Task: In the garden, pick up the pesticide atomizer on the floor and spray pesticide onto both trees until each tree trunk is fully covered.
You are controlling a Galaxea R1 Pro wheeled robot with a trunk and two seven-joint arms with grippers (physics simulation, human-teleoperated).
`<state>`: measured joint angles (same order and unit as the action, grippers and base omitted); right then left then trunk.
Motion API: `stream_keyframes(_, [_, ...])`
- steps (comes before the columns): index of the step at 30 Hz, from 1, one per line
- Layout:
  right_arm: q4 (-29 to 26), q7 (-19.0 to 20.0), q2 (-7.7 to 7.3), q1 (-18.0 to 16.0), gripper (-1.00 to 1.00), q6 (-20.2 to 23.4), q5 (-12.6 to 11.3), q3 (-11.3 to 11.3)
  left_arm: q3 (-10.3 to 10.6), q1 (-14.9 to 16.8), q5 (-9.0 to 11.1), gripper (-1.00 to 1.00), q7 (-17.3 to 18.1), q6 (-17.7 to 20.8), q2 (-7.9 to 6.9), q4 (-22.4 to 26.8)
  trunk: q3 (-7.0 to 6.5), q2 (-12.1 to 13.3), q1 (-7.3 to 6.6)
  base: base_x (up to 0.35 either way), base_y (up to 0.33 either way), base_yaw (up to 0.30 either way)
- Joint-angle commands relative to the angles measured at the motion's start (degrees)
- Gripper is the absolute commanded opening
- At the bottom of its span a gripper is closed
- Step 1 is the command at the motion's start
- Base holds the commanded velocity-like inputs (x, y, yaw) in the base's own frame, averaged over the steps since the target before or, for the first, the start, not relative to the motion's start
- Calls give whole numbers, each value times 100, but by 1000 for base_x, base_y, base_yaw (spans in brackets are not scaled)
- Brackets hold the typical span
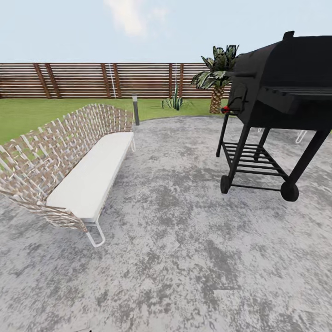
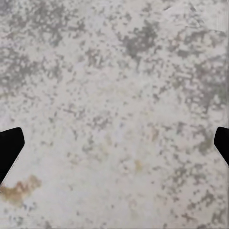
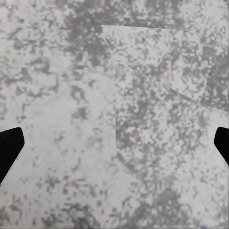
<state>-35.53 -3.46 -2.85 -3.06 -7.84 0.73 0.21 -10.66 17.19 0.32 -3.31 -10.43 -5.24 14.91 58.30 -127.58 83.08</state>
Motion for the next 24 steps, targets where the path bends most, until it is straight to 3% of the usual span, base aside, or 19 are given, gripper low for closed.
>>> stream_keyframes(1, [101,-15,-9,-2,100,-16,2,-6,3,3,3,100,-14,-20,-2,-6,5,-1,3,337,0,1])
stream_keyframes(18, [190,-23,-23,-2,100,-44,-9,-12,-14,3,19,100,-19,-20,-20,-6,-1,-1,3,338,0,0])
stream_keyframes(24, [203,-23,-23,-2,100,-401,-3,-5,-21,3,35,100,-17,-20,-20,-6,-46,-1,3,339,0,0])
